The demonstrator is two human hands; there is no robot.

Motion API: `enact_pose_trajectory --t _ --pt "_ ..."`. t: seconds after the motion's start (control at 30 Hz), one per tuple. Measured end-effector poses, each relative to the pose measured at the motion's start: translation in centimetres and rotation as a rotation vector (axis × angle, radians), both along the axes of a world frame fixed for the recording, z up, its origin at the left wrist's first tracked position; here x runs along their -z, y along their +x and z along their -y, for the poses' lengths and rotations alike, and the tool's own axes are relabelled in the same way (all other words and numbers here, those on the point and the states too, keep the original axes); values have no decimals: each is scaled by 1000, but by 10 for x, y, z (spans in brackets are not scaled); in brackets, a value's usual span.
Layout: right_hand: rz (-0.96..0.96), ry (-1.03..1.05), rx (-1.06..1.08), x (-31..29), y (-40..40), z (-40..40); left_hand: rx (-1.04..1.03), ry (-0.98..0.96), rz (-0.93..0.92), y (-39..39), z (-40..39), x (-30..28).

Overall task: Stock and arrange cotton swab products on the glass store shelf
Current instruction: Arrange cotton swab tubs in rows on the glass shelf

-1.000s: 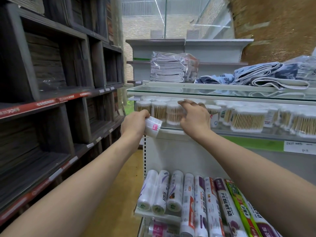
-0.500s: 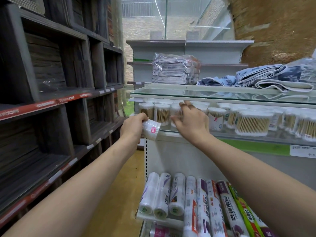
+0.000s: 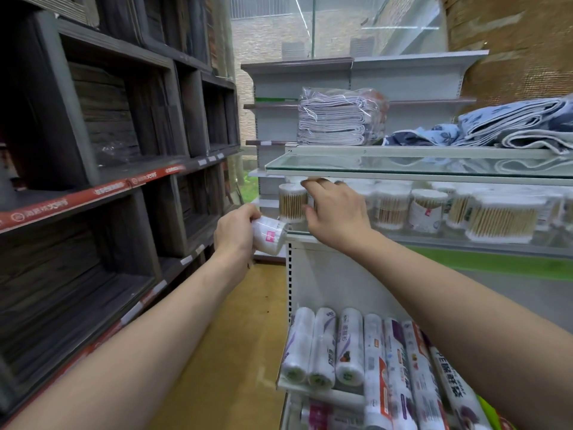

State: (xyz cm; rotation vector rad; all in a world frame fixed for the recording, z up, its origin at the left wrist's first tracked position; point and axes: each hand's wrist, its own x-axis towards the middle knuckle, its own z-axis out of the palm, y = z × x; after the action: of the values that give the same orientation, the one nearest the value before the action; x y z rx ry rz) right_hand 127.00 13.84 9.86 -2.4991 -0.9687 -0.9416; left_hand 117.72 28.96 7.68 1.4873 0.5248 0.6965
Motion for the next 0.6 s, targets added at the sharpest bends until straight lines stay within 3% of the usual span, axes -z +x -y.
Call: enact_pose_trajectory --t 0.23,0.6 --pt "-27 -183 44 -4 8 -24 -41 14 9 -5 -7 -4" --pt "-119 -40 152 -6 19 -42 94 -5 19 19 -34 -9"
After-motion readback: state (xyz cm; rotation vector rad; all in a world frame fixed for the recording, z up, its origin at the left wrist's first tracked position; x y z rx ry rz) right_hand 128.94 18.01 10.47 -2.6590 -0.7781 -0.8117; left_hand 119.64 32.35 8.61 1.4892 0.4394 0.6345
